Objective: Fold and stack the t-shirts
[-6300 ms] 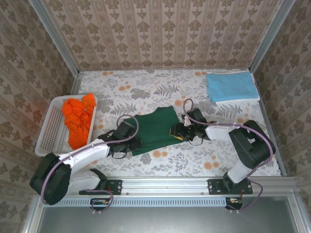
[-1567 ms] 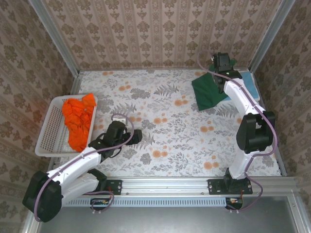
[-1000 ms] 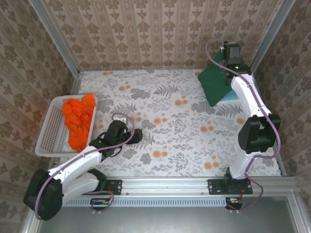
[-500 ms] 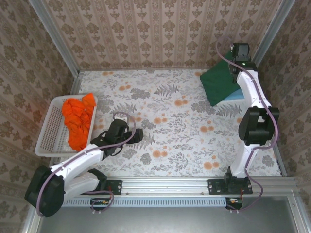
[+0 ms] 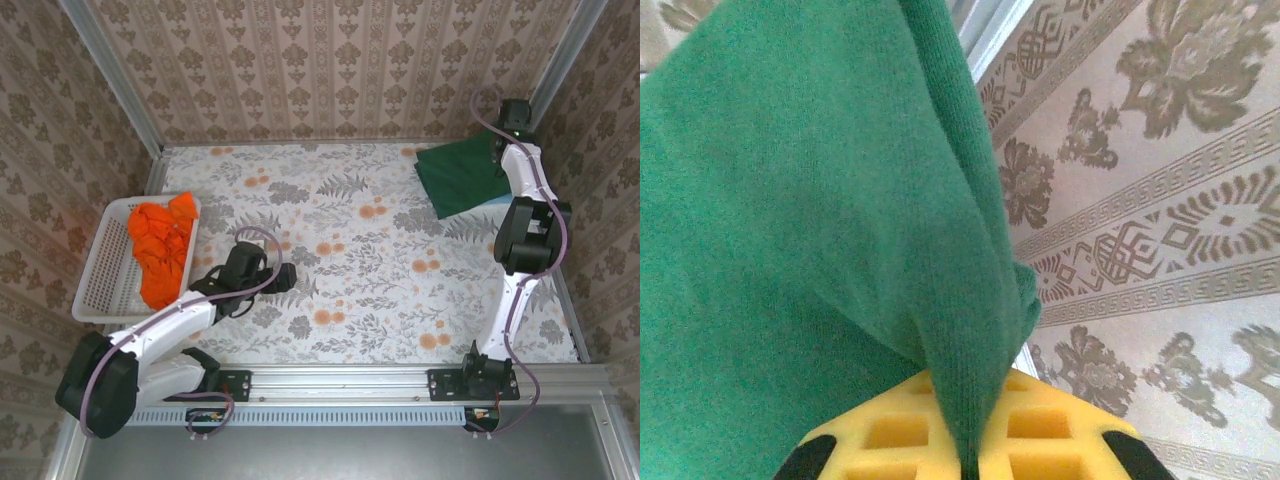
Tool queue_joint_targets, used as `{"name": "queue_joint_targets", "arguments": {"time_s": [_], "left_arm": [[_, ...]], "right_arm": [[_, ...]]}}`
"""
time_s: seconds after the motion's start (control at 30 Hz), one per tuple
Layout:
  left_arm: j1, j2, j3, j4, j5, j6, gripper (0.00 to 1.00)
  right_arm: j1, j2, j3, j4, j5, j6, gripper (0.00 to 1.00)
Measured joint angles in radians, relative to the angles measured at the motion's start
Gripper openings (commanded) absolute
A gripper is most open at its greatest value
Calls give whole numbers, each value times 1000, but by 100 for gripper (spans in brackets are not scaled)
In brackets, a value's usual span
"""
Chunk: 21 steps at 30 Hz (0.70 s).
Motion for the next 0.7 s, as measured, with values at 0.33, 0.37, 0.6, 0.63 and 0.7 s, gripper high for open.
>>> {"name": "queue_joint_targets", "arguments": {"time_s": [0.33,0.37,0.6,0.63,0.7], "left_arm": [[1,47,28,-3,18,0,100],[1,47,31,-4,18,0,100],[-15,47,38,-13,8,1,100],[-21,47,40,-16,5,1,100],[-29,46,50,-32,-2,2,100]], "right_arm": [[-34,163,206,-124,31,170,99],[-39,159,206,-132,28,204,99],[-68,-40,-100,-46,-30,399,100],[-67,-88,-171,-16,-41,422,99],[-59,-202,-327,63,-70,470,99]]}}
